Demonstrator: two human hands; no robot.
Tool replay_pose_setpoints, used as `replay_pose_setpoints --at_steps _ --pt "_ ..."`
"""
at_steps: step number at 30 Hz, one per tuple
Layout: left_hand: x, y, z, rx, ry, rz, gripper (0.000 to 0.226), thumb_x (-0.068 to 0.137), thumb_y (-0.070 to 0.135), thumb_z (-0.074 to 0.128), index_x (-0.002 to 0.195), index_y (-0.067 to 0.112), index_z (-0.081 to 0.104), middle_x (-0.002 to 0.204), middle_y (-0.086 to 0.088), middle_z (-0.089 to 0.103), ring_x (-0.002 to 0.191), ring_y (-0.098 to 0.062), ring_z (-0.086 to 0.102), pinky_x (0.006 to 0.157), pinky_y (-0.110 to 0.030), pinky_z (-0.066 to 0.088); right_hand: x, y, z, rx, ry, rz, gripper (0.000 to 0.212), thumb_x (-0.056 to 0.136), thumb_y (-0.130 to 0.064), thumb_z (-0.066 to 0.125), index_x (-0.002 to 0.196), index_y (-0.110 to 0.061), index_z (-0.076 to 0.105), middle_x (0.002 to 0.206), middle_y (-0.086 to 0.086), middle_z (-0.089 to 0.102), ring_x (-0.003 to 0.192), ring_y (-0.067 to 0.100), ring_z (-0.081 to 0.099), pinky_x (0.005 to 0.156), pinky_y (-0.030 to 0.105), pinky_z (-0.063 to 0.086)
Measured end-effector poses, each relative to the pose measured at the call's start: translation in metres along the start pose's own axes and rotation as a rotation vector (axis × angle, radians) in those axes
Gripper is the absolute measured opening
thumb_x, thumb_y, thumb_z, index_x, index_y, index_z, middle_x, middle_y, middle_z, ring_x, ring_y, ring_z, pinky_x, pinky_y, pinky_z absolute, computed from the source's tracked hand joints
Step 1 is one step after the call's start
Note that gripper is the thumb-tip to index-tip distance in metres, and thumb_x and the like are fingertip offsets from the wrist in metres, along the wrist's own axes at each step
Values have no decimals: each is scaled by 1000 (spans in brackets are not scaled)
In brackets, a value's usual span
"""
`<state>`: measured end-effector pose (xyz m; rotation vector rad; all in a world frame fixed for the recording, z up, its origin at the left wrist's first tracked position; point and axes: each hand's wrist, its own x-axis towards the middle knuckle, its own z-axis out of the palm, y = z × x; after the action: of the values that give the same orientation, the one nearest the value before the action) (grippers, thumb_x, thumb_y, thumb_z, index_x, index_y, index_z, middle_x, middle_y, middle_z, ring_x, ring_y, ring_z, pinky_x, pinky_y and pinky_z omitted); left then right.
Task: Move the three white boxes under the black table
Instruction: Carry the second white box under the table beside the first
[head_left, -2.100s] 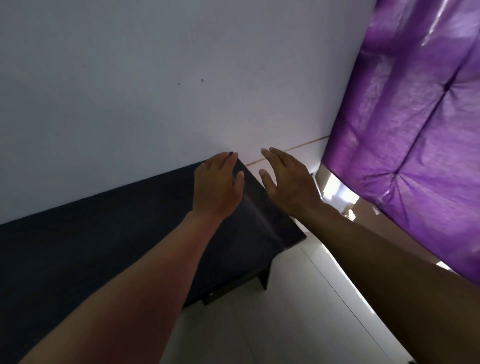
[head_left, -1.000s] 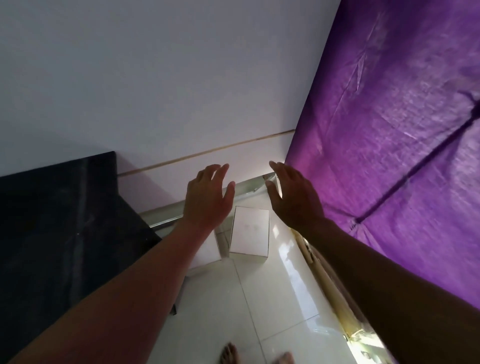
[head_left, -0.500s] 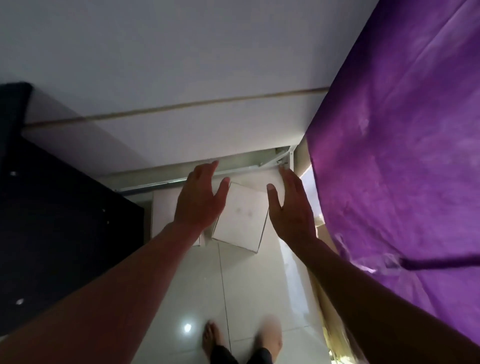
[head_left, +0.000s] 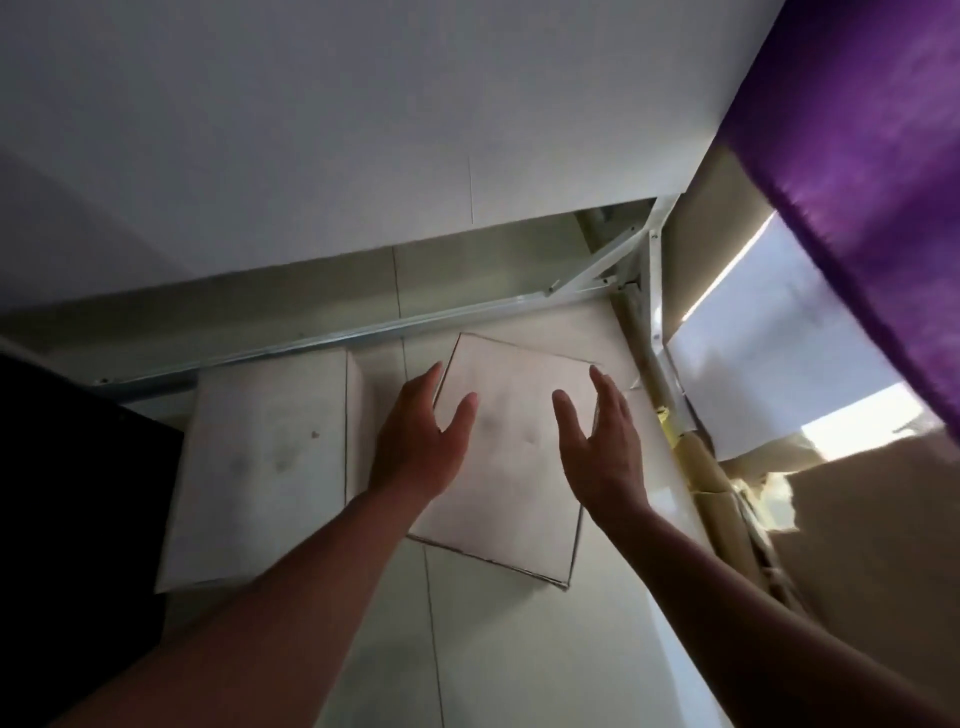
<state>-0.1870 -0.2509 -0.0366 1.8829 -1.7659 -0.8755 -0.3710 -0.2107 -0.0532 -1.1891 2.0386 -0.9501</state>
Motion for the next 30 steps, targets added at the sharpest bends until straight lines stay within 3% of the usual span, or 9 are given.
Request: replay_pose_setpoints --at_steps 7,11,13,15,17,21,27,30 --pt "42 -53 61 7 -24 -34 78 88 59 56 152 23 30 157 0 36 141 -18 36 109 -26 27 19 76 33 114 -29 21 76 96 -49 57 158 -21 22 166 -1 22 152 12 17 123 41 22" --pt "57 -64 68 -23 -78 -156 99 73 71 65 154 34 22 154 2 40 139 -22 41 109 -31 35 18 90 45 191 -63 49 82 95 -45 61 159 -27 13 165 -8 22 149 11 24 122 41 26" --pt "59 -70 67 -50 -96 -204 105 63 75 69 151 36 29 149 4 48 135 -21 46 110 -32 39 16 91 49 251 -54 76 88 94 -40 63 159 -31 5 164 -13 20 146 6 28 121 39 28" --pt "59 -75 68 -85 -97 -211 89 57 78 70 134 36 53 130 9 64 119 -18 59 102 -34 47 16 91 52 296 -40 105 89 94 -37 64 159 -30 4 163 -11 23 144 8 31 119 40 31" --pt "56 -77 72 -113 -70 -208 66 59 76 70 108 32 65 105 13 71 101 -15 66 90 -32 53 17 89 54 295 -37 119 83 93 -37 65 158 -27 13 162 -5 29 144 16 35 118 45 34" --pt "49 -78 73 -139 -45 -198 55 66 69 72 102 27 65 99 10 71 95 -18 66 86 -32 53 17 87 55 289 -58 136 83 92 -40 65 158 -33 14 161 -7 30 141 18 40 115 45 38" --pt "42 -69 47 -127 47 -228 56 68 66 71 103 23 64 102 4 70 96 -23 66 85 -33 53 19 61 47 271 -73 86 85 91 -41 68 158 -32 15 162 -8 27 141 8 31 109 24 27" --pt "33 -45 21 -88 94 -254 56 65 72 66 91 23 58 91 2 65 84 -25 62 68 -29 48 19 31 29 252 -86 56 86 91 -42 67 157 -33 14 162 -6 26 139 14 35 113 35 34"
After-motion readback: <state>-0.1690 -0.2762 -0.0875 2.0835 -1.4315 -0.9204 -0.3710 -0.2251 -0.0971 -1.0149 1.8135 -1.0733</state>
